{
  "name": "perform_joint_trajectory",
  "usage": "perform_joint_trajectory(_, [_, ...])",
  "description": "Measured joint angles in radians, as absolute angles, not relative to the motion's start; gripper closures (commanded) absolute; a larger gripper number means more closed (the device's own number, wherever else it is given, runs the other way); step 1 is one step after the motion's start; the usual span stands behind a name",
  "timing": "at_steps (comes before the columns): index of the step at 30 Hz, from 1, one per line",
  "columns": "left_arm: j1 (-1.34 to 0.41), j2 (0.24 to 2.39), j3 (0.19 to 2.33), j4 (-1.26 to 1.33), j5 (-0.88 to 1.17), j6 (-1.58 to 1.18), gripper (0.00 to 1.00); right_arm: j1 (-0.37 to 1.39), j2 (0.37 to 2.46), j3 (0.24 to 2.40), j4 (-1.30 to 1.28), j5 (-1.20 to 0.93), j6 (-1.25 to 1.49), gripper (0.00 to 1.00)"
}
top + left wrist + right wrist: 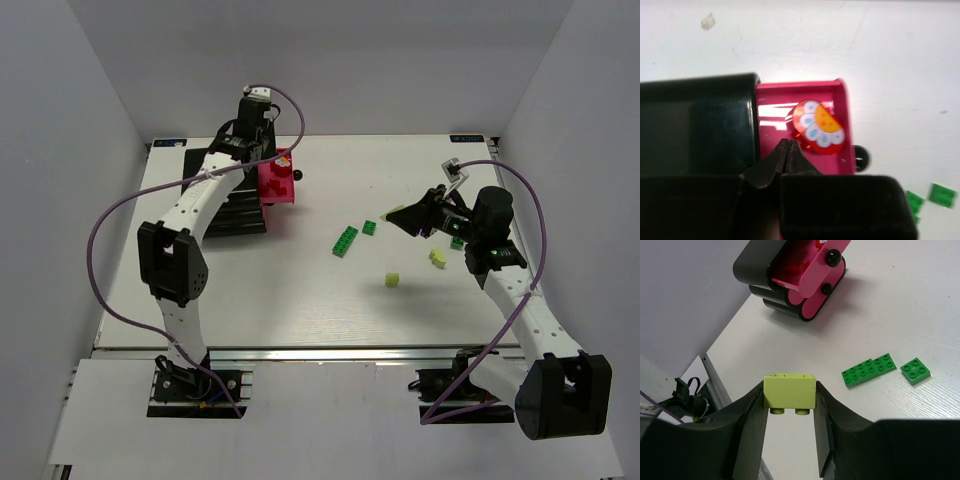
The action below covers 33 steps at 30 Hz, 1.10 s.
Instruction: Sort the legos into containers by color
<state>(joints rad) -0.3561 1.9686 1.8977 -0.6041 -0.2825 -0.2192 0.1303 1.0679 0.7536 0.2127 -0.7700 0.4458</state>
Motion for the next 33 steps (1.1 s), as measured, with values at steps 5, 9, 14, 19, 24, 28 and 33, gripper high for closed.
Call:
perform_joint_trajectory(5, [-0.356, 1.868, 1.898, -0.538, -0.147, -0.251, 0.86, 0.130, 1.068, 0.754, 0.213, -0.770, 0.445, 1.00])
perform_joint_trajectory(9, [-0.363, 1.865, 1.928, -0.515, 0.054, -0.279, 0.75, 0.130, 1.068, 0.754, 0.213, -0.770, 0.445, 1.00])
perform_joint_trajectory(14, [-0.411, 1.987, 1.977, -0.549, 0.178, -0.294, 0.65, 0.130, 1.068, 0.754, 0.213, -0.770, 0.445, 1.00])
perform_joint_trajectory(19, [-0.479, 2.123, 2.004, -0.637, 0.159, -0.297, 0.64, 0.130, 1.068, 0.754, 0.213, -0.770, 0.445, 1.00])
perform_joint_trajectory(24, [-0.541, 2.194, 2.046, -0.714, -0.002, -0.300, 0.60, 0.130, 1.069, 0.754, 0.212, -0.770, 0.445, 1.00])
perform_joint_trajectory(28, [-0.579, 2.202, 2.085, -0.766, -0.192, -0.293, 0.60, 0.130, 1.069, 0.754, 0.212, -0.770, 0.445, 1.00])
perform_joint_trajectory(33, [-0.599, 2.202, 2.106, -0.801, -0.397, -0.272, 0.58, 0.130, 1.069, 0.754, 0.212, -0.770, 0.445, 1.00])
